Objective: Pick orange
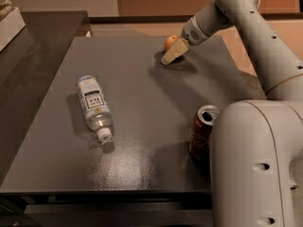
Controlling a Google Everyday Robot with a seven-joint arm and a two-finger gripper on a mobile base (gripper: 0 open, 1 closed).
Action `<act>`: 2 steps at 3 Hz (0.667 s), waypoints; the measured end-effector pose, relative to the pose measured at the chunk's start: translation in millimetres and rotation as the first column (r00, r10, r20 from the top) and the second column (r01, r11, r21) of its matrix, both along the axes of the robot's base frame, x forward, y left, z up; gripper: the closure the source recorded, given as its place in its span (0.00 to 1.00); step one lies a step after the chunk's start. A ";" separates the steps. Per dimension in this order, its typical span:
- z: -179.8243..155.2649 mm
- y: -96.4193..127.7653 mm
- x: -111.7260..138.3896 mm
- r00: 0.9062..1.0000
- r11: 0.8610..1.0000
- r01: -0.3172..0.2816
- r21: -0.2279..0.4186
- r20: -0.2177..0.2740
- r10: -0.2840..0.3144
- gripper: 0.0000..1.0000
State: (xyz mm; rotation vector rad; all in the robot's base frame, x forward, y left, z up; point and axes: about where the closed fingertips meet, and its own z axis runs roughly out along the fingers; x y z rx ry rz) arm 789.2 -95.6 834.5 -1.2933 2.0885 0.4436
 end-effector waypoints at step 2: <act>12.2 4.4 -2.9 1.000 0.999 -0.012 0.030 0.000 0.012 0.65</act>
Offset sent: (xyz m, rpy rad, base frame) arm -0.0077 0.0005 0.0320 0.0523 -0.0176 0.0171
